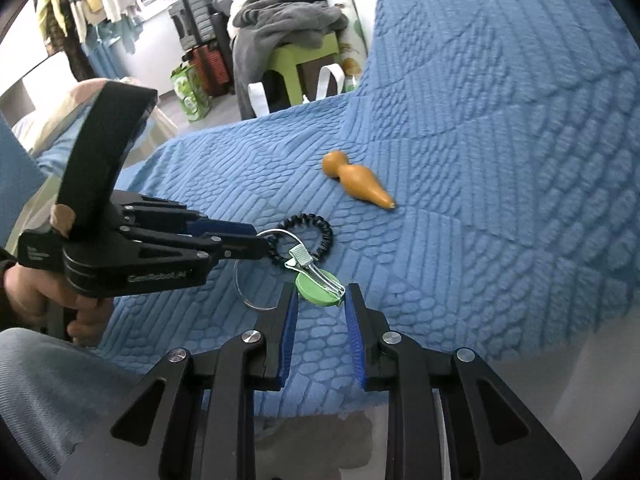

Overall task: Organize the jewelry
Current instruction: 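Grasp the large silver ring with the left tool while the right tool grasps the green clip, then carry the silver ring and green clip over the box and open both tools, then move both tools back to the black coil bracelet and orange gourd ornament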

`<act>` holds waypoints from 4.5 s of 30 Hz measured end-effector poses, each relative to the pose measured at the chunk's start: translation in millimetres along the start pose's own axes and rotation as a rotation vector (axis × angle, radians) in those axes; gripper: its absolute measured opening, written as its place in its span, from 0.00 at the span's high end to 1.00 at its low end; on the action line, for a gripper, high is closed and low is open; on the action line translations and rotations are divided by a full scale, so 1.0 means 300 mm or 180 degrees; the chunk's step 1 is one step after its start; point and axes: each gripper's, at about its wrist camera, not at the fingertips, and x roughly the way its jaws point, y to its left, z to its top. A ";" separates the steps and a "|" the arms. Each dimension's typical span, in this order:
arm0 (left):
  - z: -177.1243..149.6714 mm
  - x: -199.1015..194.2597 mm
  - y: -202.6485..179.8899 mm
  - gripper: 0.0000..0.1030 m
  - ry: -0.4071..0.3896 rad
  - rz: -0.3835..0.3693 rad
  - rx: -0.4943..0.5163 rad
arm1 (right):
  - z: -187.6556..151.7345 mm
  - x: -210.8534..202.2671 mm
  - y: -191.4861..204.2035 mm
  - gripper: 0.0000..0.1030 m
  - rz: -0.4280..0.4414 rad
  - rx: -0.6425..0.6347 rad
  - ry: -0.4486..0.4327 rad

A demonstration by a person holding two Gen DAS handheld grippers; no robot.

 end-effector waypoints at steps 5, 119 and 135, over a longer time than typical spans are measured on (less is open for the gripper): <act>0.019 0.019 -0.045 0.90 0.0017 0.0179 0.0198 | -0.010 -0.017 -0.020 0.79 -0.0046 0.0125 -0.0021; -0.697 -1.313 0.350 0.58 -0.1635 0.1176 -0.1954 | 0.280 -0.289 1.124 0.68 0.0791 -0.0885 -0.0424; -0.472 -1.257 0.205 0.58 -0.2011 0.0988 -0.1890 | 0.391 -0.422 0.786 0.68 0.0624 -0.0725 -0.0761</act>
